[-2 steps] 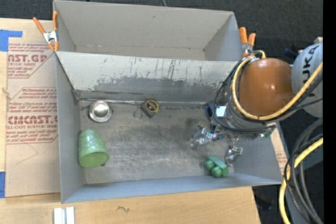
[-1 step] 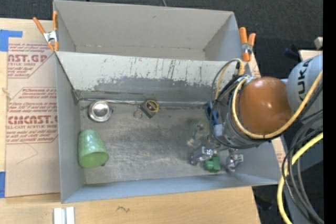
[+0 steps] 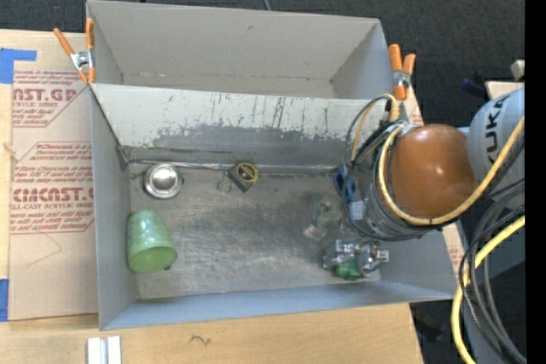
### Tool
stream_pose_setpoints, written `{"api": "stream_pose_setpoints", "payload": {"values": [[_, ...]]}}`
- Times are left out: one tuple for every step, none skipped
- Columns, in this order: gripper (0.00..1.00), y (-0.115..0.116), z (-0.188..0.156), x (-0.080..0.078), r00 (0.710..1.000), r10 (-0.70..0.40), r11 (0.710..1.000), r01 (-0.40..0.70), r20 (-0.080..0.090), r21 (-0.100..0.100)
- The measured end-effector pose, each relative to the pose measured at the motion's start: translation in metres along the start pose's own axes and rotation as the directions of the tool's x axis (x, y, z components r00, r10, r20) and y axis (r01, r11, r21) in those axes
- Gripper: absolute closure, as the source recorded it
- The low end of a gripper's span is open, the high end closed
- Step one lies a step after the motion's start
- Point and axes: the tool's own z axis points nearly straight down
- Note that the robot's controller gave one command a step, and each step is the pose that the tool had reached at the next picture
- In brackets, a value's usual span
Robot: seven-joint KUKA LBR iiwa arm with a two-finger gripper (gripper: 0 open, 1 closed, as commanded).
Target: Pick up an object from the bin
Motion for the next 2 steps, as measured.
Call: {"api": "stream_pose_setpoints", "payload": {"values": [[1.00,-0.002,-0.170,0.000,0.965,-0.264,0.965,0.264,0.002,0.001],[1.00,0.000,-0.214,-0.020,0.885,-0.465,0.885,0.465,0.005,-0.001]]}}
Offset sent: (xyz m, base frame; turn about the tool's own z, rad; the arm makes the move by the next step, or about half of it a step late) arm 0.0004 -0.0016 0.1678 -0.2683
